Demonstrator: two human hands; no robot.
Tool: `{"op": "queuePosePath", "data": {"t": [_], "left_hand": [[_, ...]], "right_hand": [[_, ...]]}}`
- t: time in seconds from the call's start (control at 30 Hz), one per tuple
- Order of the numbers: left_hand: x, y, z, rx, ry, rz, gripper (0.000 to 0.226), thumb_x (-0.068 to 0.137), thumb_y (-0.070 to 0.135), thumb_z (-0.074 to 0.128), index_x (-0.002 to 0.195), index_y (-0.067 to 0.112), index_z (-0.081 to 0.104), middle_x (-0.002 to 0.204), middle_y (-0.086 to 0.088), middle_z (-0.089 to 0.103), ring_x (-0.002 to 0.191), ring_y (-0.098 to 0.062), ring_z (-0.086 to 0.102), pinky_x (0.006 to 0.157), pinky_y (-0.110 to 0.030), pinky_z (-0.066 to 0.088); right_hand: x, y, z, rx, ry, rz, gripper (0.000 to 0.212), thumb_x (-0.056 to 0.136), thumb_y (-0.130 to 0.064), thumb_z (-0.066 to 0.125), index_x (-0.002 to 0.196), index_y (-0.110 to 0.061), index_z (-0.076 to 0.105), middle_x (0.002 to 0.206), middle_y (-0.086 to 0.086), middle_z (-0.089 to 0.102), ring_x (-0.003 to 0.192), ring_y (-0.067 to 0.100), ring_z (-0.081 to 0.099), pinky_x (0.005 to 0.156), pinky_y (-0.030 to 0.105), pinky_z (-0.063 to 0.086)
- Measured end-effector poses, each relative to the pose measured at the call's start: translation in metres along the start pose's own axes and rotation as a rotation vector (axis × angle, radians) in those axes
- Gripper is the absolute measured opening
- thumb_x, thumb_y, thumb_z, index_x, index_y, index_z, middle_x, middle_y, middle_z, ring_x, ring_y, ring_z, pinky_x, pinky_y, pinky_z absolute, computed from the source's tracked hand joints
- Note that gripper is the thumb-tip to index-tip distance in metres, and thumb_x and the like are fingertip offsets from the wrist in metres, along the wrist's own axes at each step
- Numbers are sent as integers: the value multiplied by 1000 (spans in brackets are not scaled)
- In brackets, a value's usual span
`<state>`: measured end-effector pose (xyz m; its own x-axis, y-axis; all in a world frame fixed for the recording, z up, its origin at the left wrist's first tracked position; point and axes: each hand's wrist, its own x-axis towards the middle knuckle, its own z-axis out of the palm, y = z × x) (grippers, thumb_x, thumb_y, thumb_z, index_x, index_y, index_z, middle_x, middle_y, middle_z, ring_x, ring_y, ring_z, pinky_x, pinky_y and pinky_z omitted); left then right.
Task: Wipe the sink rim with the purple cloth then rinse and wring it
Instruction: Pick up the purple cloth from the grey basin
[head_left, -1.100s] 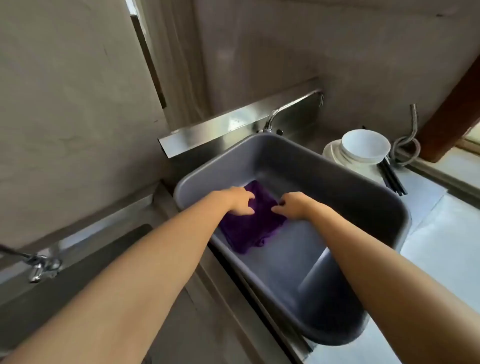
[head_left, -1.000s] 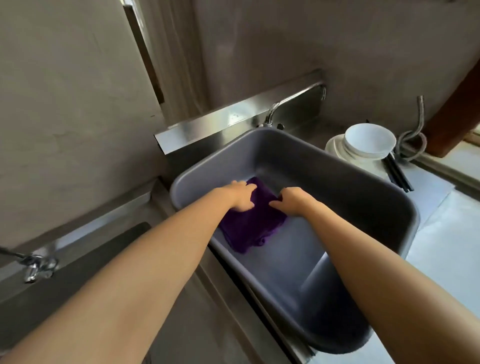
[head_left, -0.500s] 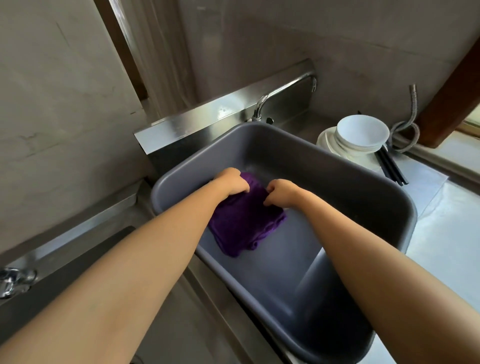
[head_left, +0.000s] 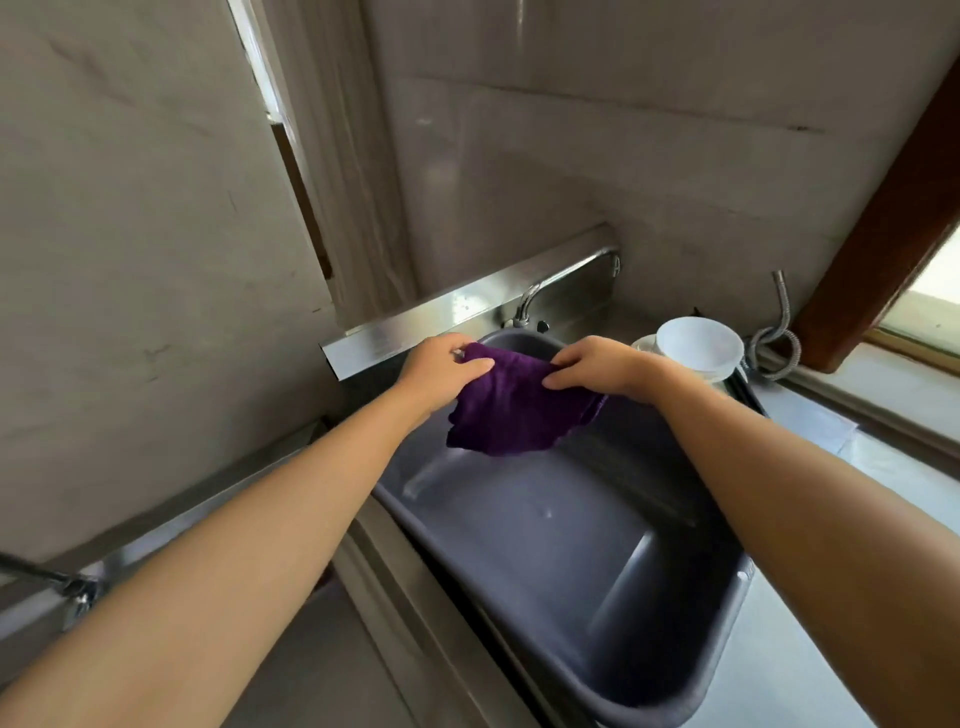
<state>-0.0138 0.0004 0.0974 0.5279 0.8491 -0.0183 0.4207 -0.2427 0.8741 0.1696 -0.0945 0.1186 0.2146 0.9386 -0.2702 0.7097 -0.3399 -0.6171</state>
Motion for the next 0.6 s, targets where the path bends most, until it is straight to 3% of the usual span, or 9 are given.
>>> {"op": "queuePosePath", "data": {"t": [0.1, 0.17, 0.33, 0.5, 0.6], "left_hand": [[-17, 22, -32, -36, 47, 26, 12, 84, 12, 65, 96, 8, 65, 91, -9, 69, 89, -23, 66, 76, -28, 55], [-30, 35, -56, -28, 79, 53, 11, 84, 12, 66, 94, 7, 65, 89, -10, 69, 89, -23, 65, 77, -27, 54], [-71, 57, -129, -25, 143, 86, 9, 81, 9, 70, 78, 17, 64, 81, -8, 68, 78, -21, 65, 75, -36, 56], [-134, 56, -205, -5, 191, 65, 13, 81, 3, 67, 76, 14, 62, 73, -5, 63, 64, -16, 60, 67, -32, 55], [-179, 45, -253, 41, 219, 19, 10, 83, 3, 65, 81, 12, 61, 74, -4, 63, 64, -15, 61, 62, -26, 57]], "right_hand": [[-9, -34, -16, -9, 28, -70, 16, 83, -20, 66, 86, -5, 70, 85, 12, 65, 81, 20, 56, 78, 33, 45], [-15, -60, -27, -31, 17, -114, 10, 82, -19, 67, 73, -14, 67, 74, 2, 62, 77, 18, 56, 75, 29, 42], [-35, -133, -41, -75, -15, -245, 10, 82, -20, 68, 91, -18, 72, 83, 1, 68, 74, 14, 61, 74, 27, 48], [-49, -219, -23, -152, -127, -374, 8, 83, -19, 68, 88, -20, 73, 78, -5, 71, 71, 10, 66, 70, 22, 51], [-59, -273, 8, -256, -179, -467, 11, 84, -20, 67, 91, -18, 74, 88, 2, 72, 80, 16, 66, 74, 24, 52]]}}
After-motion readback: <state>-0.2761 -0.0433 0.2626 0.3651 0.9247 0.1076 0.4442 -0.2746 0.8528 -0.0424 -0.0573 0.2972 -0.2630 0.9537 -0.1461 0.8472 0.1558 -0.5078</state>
